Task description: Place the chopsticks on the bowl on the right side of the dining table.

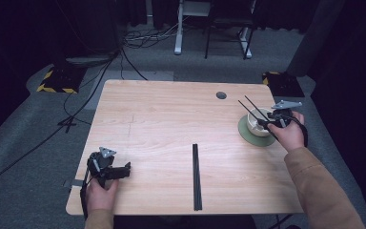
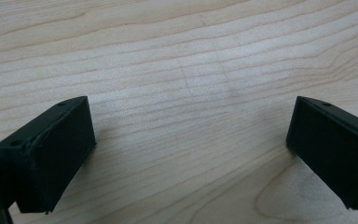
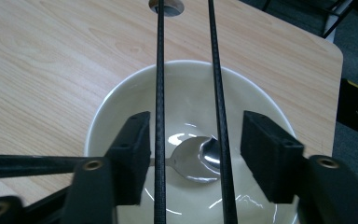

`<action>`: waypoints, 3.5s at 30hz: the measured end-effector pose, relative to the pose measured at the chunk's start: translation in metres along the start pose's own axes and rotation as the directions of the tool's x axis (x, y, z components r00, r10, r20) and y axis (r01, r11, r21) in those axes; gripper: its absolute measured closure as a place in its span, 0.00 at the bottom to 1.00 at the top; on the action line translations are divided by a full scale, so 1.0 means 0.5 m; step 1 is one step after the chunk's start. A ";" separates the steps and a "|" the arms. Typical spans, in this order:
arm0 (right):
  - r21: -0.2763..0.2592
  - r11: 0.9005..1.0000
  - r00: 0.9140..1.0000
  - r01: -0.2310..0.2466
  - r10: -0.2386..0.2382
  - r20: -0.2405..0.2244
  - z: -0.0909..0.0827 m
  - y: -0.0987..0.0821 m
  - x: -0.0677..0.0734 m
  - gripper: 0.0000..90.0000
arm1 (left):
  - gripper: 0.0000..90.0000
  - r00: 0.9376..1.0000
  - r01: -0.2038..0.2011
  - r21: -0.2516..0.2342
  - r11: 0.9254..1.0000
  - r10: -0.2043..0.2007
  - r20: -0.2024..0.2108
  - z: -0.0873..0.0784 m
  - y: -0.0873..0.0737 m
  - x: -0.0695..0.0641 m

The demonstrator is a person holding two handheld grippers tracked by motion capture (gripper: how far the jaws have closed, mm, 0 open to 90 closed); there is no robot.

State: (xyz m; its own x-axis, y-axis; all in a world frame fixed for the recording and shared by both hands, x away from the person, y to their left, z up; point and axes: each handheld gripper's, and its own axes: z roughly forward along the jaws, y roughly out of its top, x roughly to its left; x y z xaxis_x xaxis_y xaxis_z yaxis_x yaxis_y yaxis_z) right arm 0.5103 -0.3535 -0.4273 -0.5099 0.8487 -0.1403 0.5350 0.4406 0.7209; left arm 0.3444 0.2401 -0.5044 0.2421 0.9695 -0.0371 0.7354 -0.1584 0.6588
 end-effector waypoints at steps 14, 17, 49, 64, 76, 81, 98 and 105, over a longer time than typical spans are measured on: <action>0.023 0.998 0.993 0.060 -0.057 -0.102 -0.010 -0.007 0.013 0.89 | 0.01 1.000 0.000 -0.001 1.000 0.000 -0.001 0.000 0.000 0.000; 0.021 0.998 0.993 0.055 -0.052 -0.110 -0.014 -0.008 0.016 0.88 | 0.01 1.000 0.000 0.000 1.000 0.000 0.000 0.000 0.000 0.000; -0.055 0.997 0.999 -0.047 0.048 0.004 -0.116 -0.101 0.010 0.54 | 0.01 1.000 -0.002 0.000 1.000 0.002 0.003 0.003 0.003 0.000; -0.026 0.993 0.990 -0.112 0.114 0.081 -0.093 -0.125 -0.043 0.54 | 0.01 1.000 -0.002 -0.002 1.000 0.002 0.001 0.003 0.003 0.000; -0.005 0.987 0.978 -0.160 0.159 0.136 -0.074 -0.126 -0.090 0.55 | 0.01 1.000 -0.002 -0.002 1.000 0.002 0.001 0.003 0.003 0.000; -0.025 0.986 0.977 -0.166 0.168 0.133 -0.091 -0.112 -0.087 0.55 | 0.01 1.000 -0.002 -0.002 1.000 0.002 0.001 0.003 0.003 0.000; -0.089 0.993 0.997 -0.071 0.074 0.032 -0.042 -0.010 -0.002 0.52 | 0.01 1.000 -0.009 0.002 1.000 0.009 0.000 0.001 0.001 -0.001; -0.114 0.992 0.998 -0.059 0.060 0.000 -0.005 0.008 0.005 0.45 | 0.01 1.000 -0.011 0.000 1.000 0.011 -0.001 0.001 0.001 -0.001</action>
State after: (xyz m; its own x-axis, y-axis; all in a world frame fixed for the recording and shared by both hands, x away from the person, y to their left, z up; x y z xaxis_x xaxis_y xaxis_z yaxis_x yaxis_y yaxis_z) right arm 0.5094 -0.3503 -0.4233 -0.4769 0.8736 -0.0974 0.4836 0.3533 0.8008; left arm 0.3449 0.2396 -0.5043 0.2499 0.9678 -0.0292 0.7328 -0.1693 0.6590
